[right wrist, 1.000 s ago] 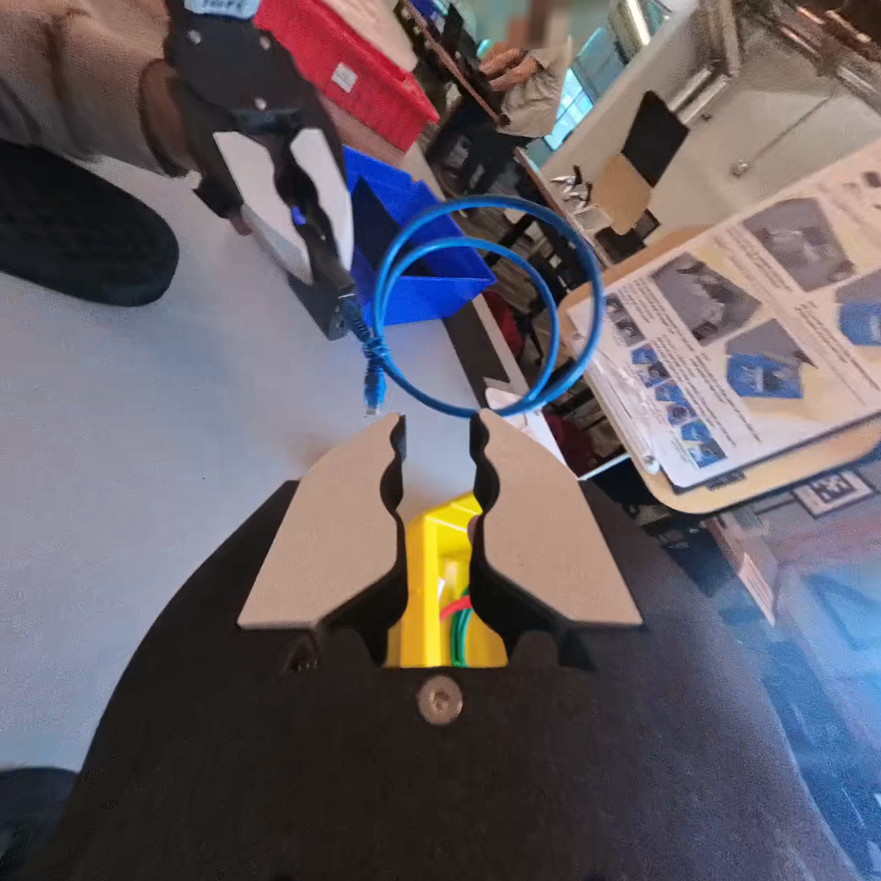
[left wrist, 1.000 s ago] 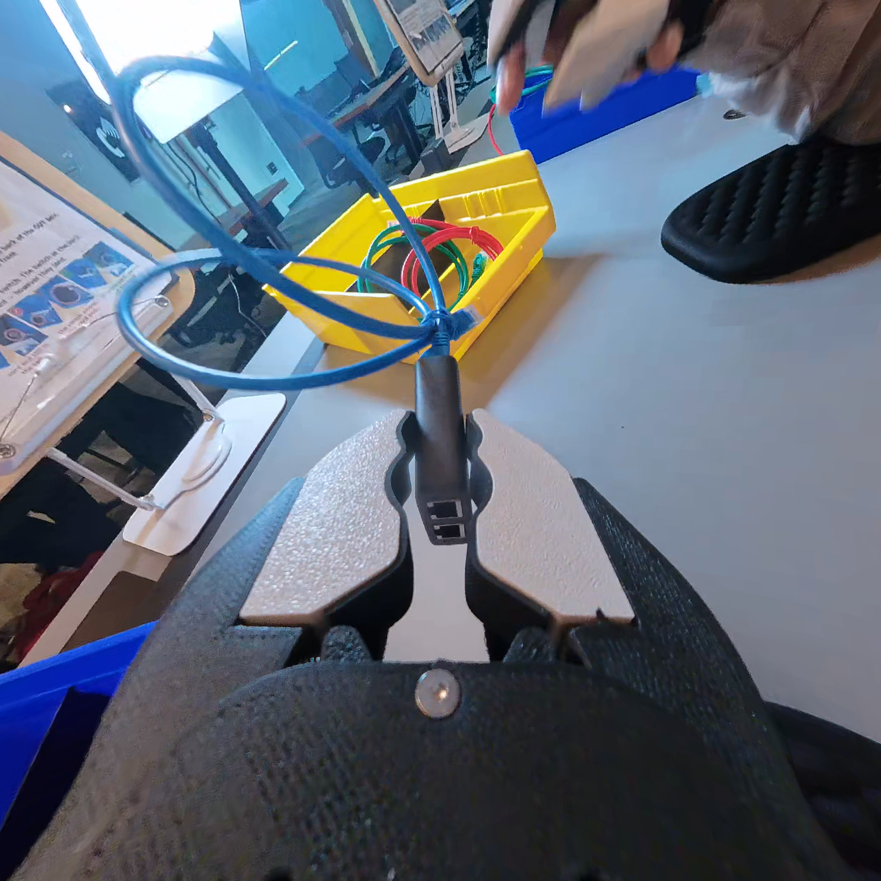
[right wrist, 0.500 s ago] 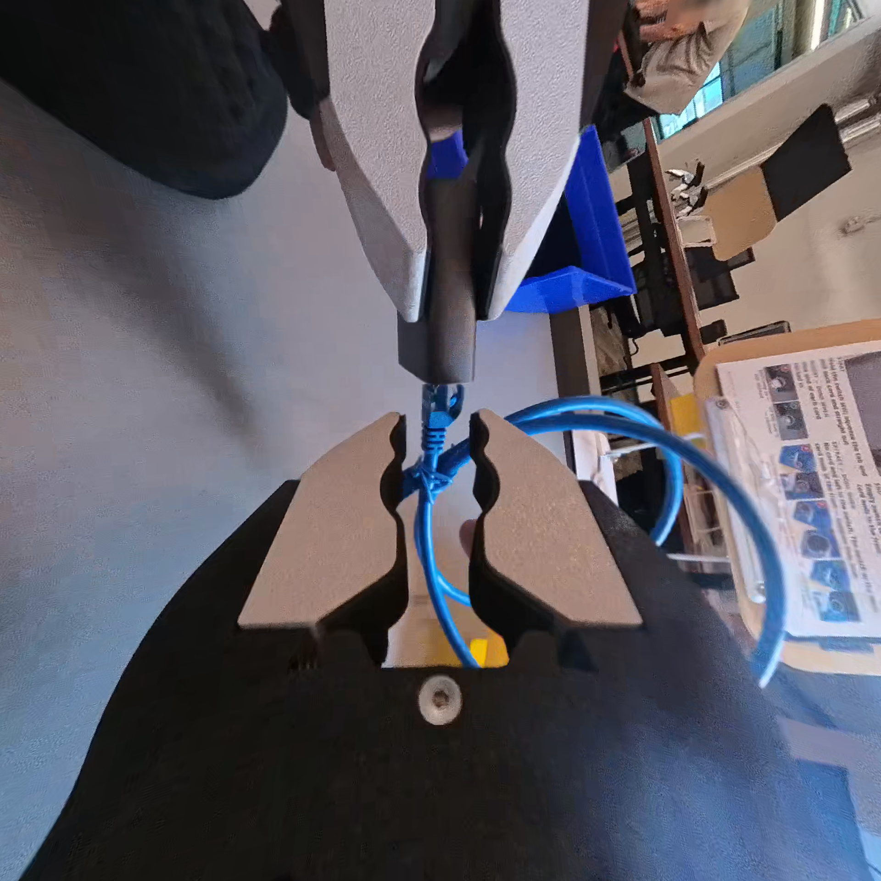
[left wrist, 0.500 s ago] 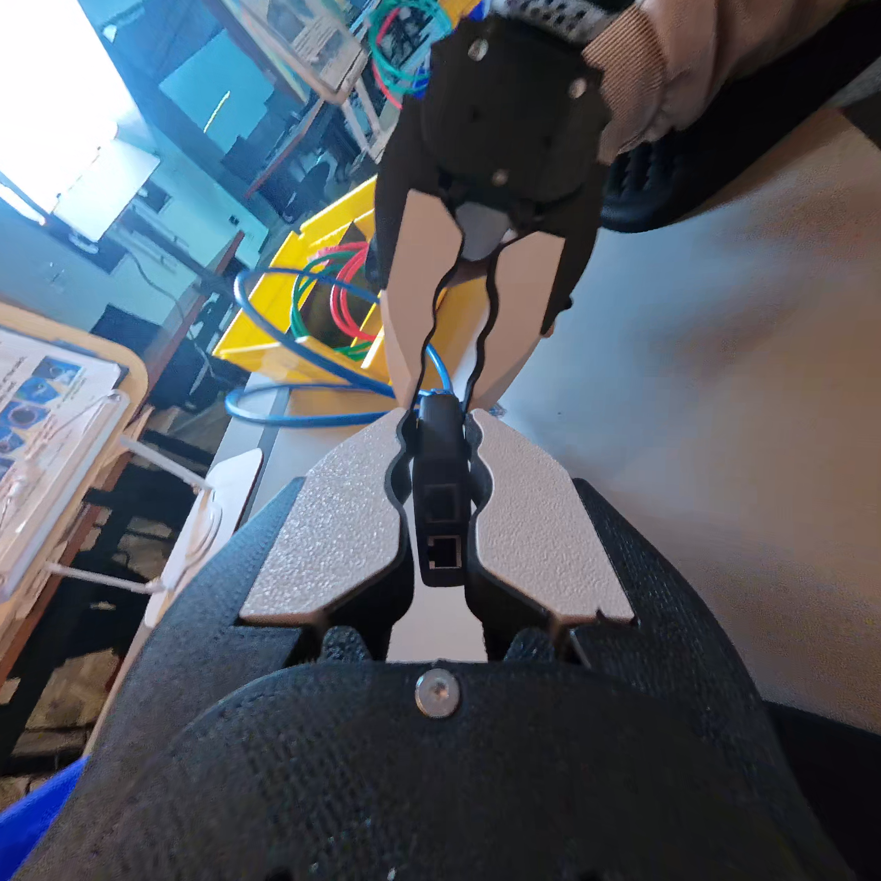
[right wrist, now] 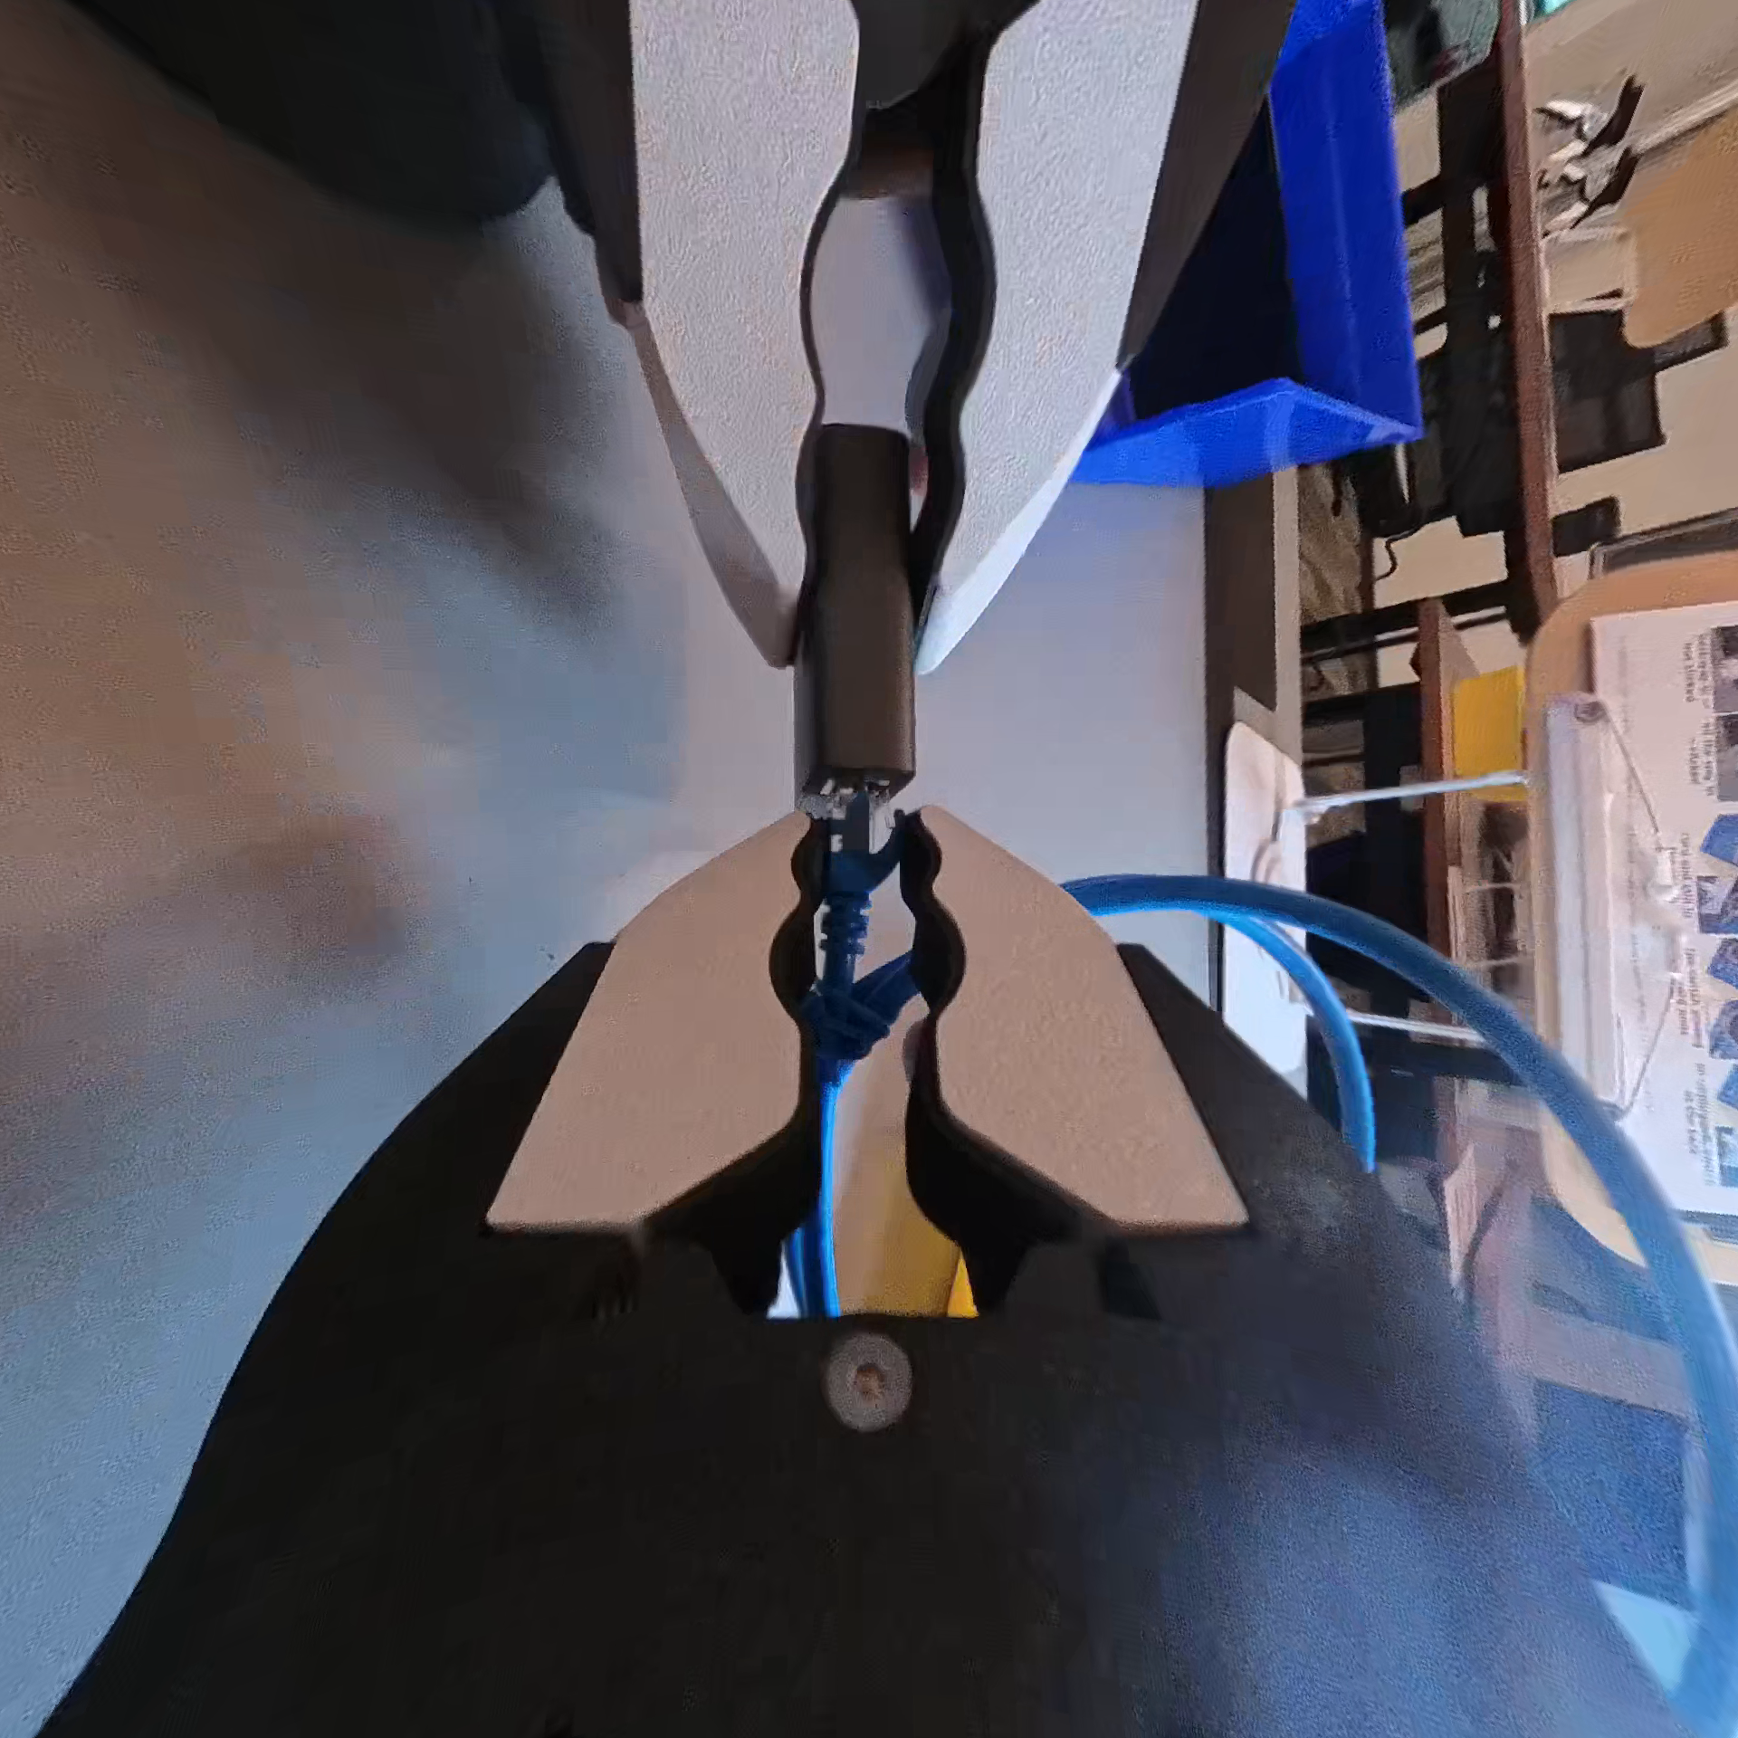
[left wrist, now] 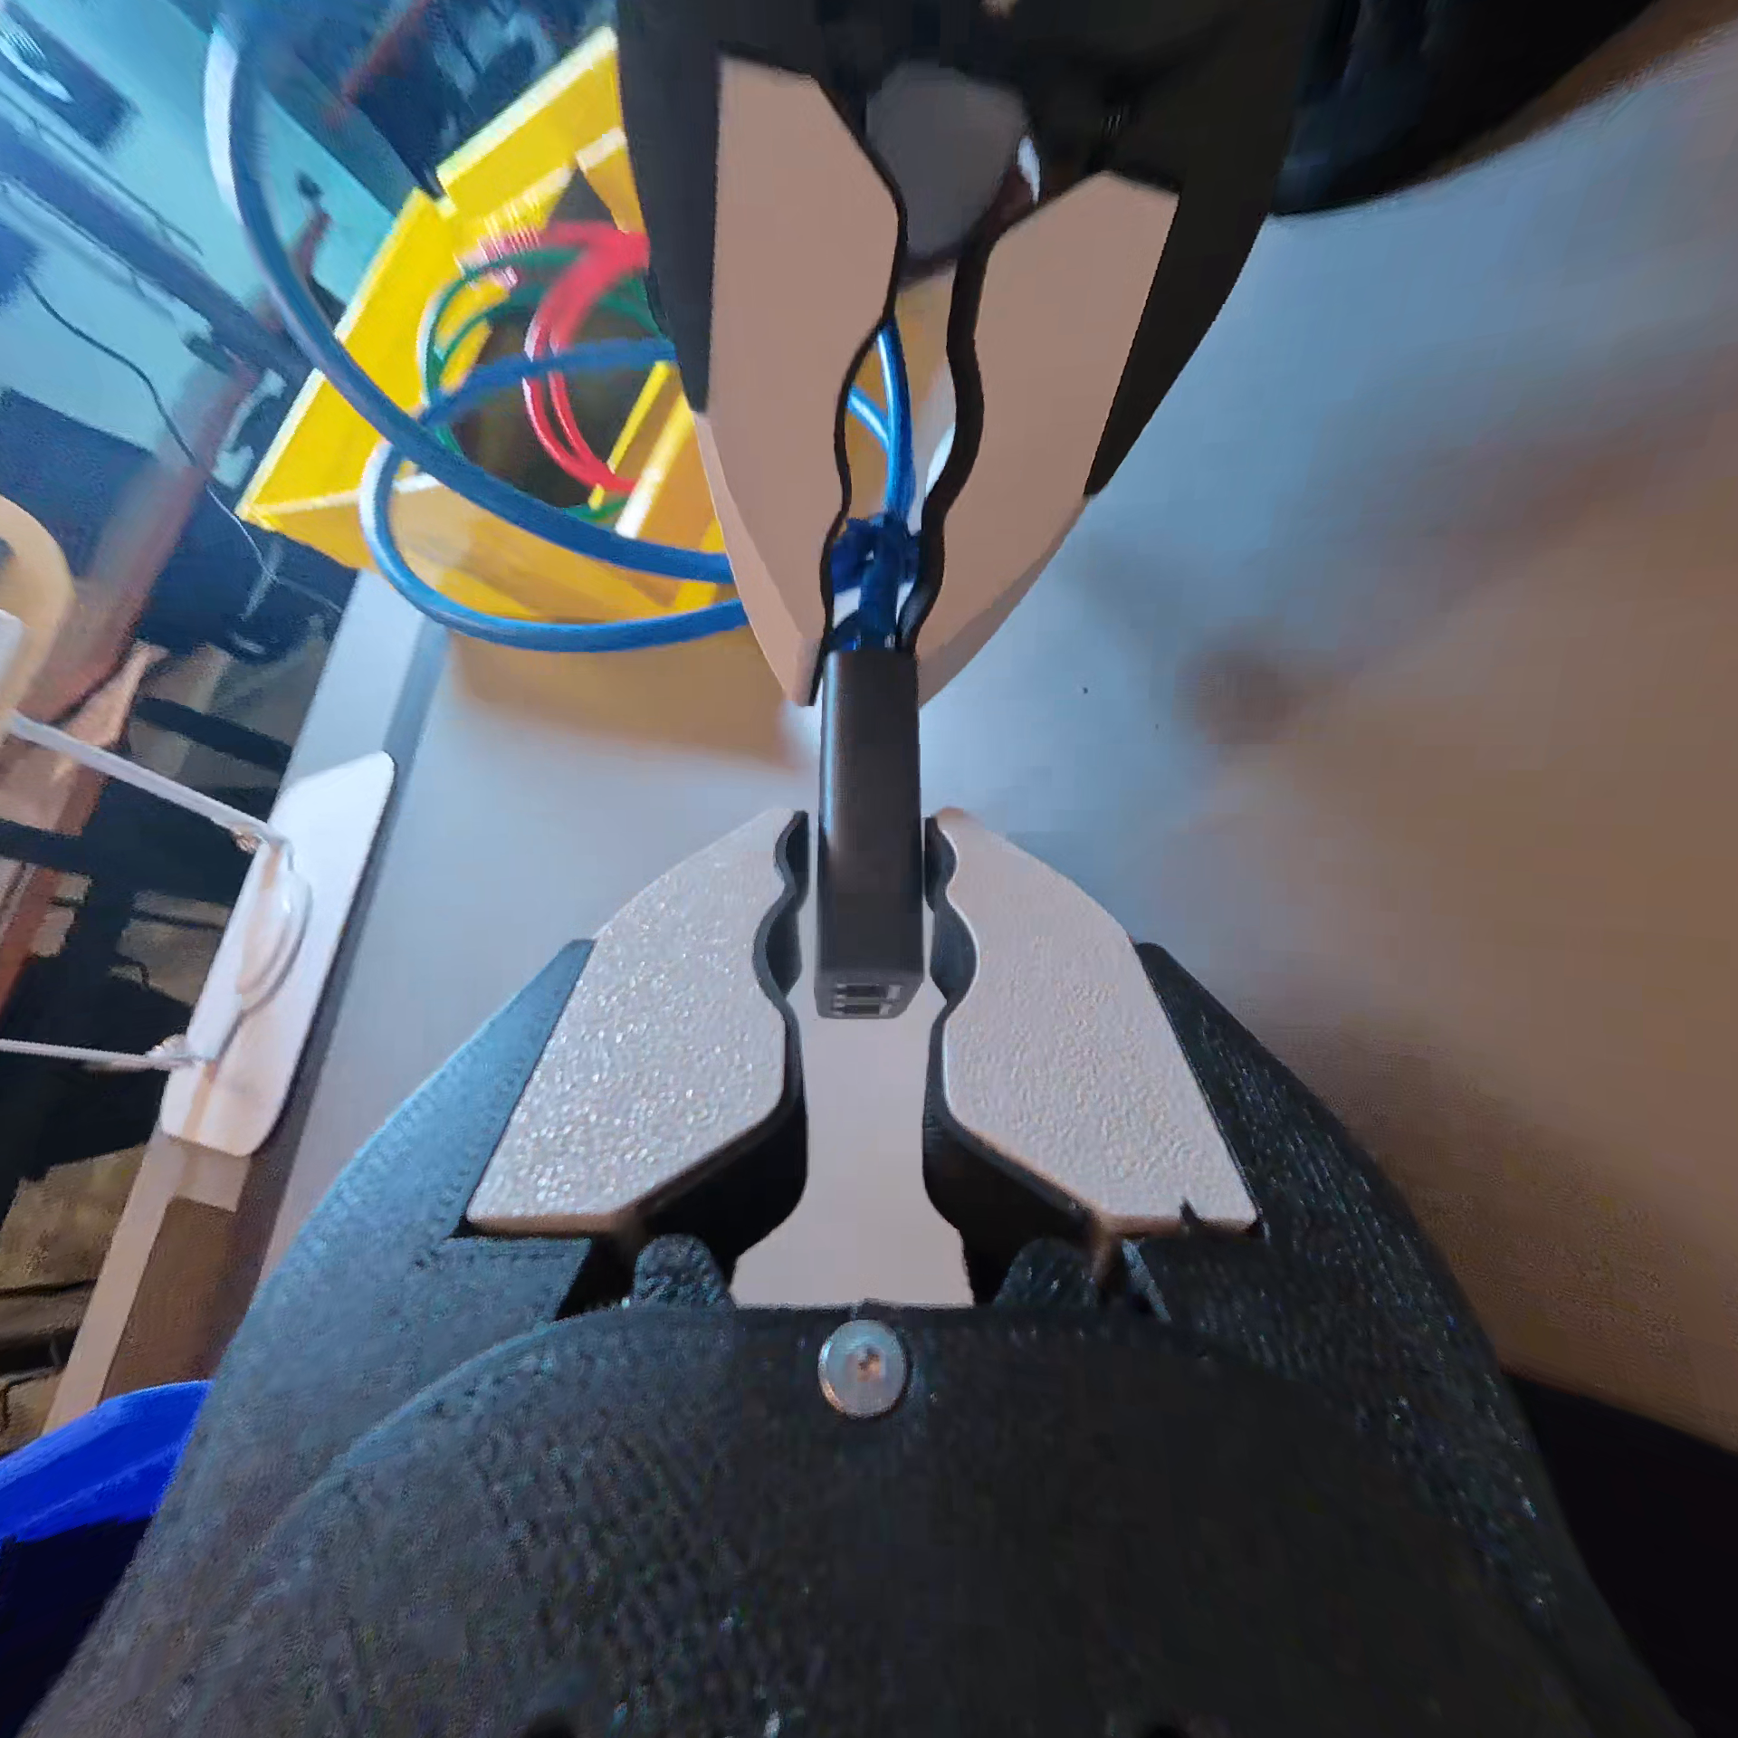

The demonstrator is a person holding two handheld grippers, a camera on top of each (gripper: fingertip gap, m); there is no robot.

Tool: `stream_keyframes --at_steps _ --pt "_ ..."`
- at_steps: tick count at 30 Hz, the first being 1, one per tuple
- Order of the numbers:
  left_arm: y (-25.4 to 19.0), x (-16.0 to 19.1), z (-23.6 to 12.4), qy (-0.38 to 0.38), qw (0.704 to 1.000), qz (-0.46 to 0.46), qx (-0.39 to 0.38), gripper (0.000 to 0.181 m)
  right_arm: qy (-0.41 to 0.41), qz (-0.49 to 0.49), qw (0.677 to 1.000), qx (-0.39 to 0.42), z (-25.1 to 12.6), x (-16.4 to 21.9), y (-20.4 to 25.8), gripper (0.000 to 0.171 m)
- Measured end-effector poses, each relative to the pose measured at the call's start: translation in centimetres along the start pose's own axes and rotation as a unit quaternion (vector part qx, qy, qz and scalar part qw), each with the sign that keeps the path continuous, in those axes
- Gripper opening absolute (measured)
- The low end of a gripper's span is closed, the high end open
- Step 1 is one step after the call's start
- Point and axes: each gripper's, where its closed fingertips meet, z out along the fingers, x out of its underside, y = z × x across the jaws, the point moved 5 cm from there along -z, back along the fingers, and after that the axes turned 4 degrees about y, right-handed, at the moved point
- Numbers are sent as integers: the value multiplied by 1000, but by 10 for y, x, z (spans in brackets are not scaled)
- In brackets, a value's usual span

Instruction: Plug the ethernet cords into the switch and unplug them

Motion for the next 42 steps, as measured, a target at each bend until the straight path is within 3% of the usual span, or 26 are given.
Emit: stream_keyframes --at_steps 6,14,32,42 --pt "-11 -1 13 25 999 39 -9 22 1 12 1000 -25 -4 -11 7 15" --pt "-11 -3 5 -7 999 46 -2 21 -110 41 992 -55 -20 -11 3 17" --pt "-14 -3 3 -11 997 80 3 22 -101 -33 994 -10 -19 -21 16 13" --pt "-32 -10 11 -25 993 85 80 23 -56 -115 983 -133 -33 -21 25 13"
